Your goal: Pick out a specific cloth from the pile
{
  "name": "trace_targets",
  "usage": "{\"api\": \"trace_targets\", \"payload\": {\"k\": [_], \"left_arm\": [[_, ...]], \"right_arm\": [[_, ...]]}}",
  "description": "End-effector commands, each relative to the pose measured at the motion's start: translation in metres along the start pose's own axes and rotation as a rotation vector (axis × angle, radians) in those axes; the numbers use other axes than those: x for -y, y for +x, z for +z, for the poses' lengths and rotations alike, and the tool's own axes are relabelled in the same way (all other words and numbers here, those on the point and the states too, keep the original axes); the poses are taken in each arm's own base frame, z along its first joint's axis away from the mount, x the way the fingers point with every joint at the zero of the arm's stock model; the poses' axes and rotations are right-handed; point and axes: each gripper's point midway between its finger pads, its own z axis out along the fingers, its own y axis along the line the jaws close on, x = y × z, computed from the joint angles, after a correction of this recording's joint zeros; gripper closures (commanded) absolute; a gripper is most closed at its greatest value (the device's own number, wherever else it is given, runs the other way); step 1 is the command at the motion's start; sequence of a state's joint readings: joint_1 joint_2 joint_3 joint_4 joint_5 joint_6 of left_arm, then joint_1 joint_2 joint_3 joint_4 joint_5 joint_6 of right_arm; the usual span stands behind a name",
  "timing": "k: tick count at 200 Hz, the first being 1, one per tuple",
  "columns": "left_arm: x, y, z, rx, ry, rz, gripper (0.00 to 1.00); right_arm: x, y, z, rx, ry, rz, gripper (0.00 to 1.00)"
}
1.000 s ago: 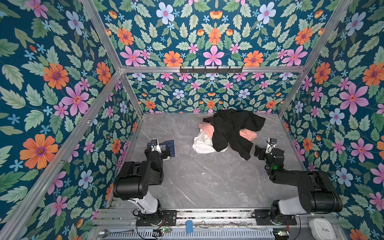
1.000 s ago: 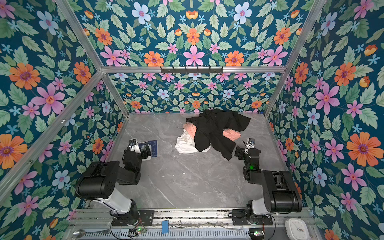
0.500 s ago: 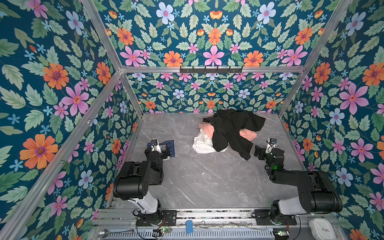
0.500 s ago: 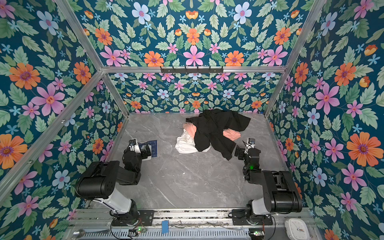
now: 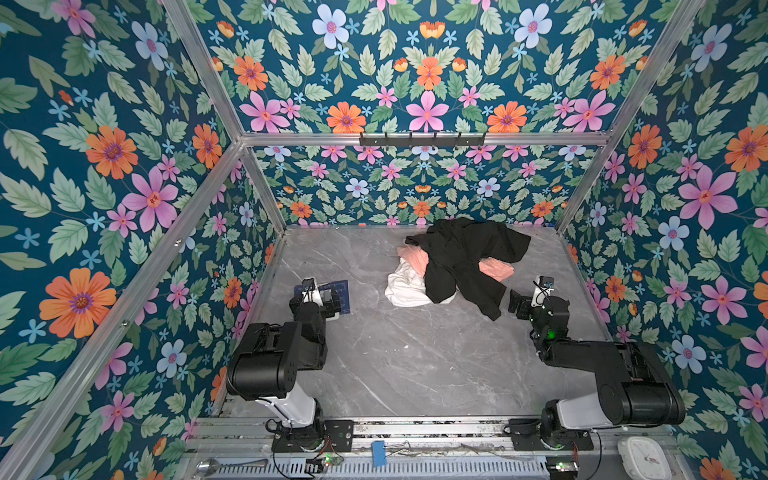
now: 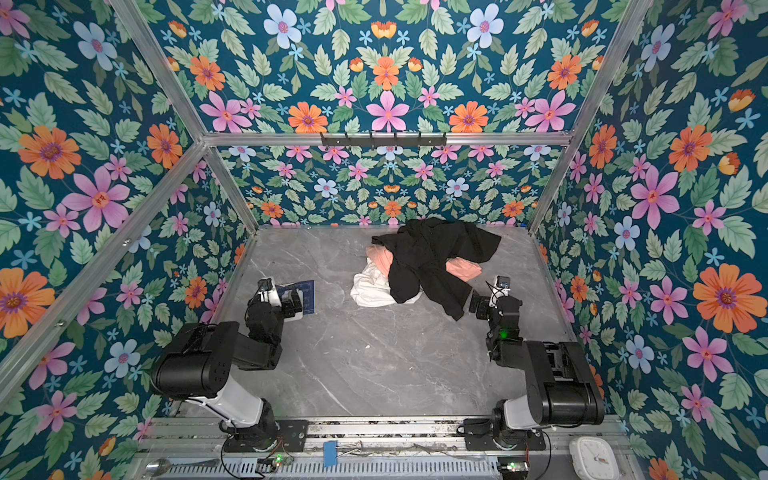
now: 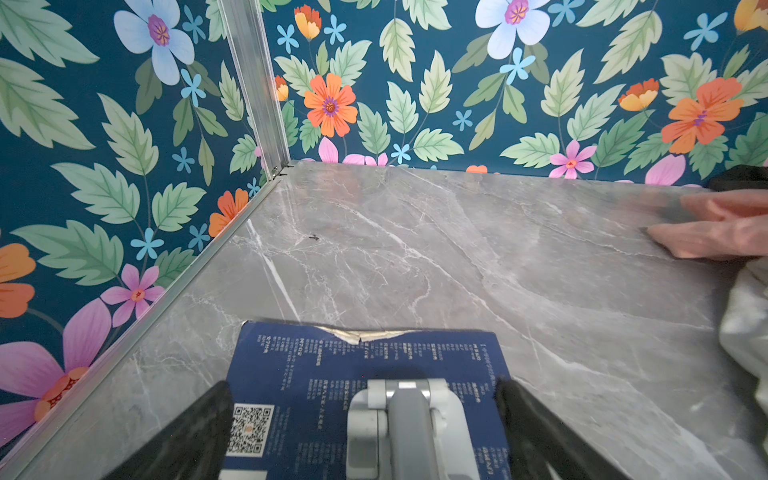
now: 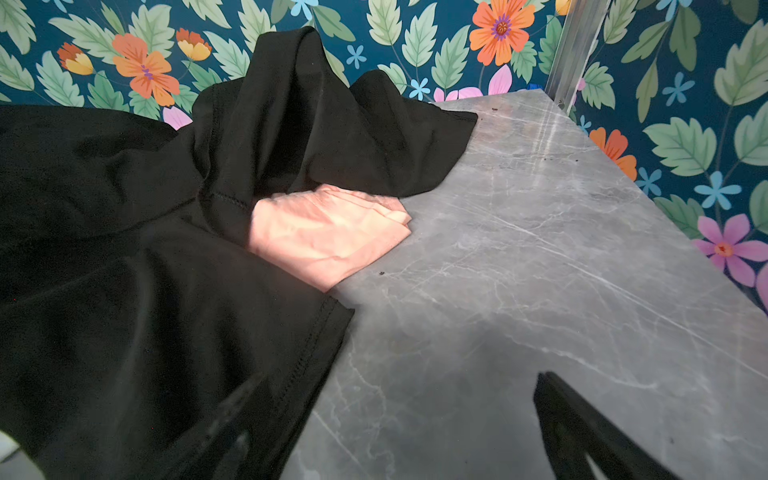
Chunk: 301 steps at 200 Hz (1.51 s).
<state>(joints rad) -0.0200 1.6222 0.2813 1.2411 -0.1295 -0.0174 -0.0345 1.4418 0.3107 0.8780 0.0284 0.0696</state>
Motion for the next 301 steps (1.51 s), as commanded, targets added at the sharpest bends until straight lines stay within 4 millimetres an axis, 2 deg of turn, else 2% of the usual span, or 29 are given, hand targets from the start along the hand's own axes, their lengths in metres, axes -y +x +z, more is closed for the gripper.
{"api": "trace_targets", "payload": {"k": [1,75,125,149,165,216,259,271,284,301], "left_arm": [[0.001,-0.008,0.0,0.029,0.005,0.003,0.0],[0.001,-0.011,-0.004,0.04,0.002,0.007,0.0],[-0.013,-0.029,-0.016,0.062,-0.115,-0.009,0.0],[0.005,-0.037,-0.017,0.038,-0.11,0.067,0.0],[0.014,-0.041,-0.013,0.011,-0.127,0.102,0.0],[0.036,-0.067,-0.015,0.05,-0.09,0.079,0.0],[0.074,-0.078,-0.009,-0.003,-0.01,0.027,0.0],[0.08,-0.077,-0.003,-0.051,0.003,-0.007,0.0],[0.091,-0.075,0.002,-0.098,0.029,-0.015,0.0],[0.106,-0.074,0.004,-0.117,0.066,-0.034,0.0]], "right_arm": [[-0.001,-0.002,0.0,-0.001,-0.005,0.004,0.01],[-0.002,-0.004,-0.003,0.017,0.029,-0.028,0.01],[0.002,-0.024,-0.013,-0.002,0.075,-0.015,0.01],[0.0,-0.037,-0.021,0.002,0.101,-0.024,0.01],[0.0,-0.045,-0.024,-0.043,0.115,0.046,0.01],[-0.032,-0.069,-0.03,-0.083,-0.023,0.065,0.01],[-0.055,-0.069,-0.032,-0.121,-0.141,0.147,0.01],[-0.066,-0.068,-0.032,-0.142,-0.197,0.172,0.01],[-0.087,-0.067,-0.034,-0.167,-0.292,0.171,0.01],[-0.103,-0.061,-0.034,-0.199,-0.323,0.143,0.01]]}}
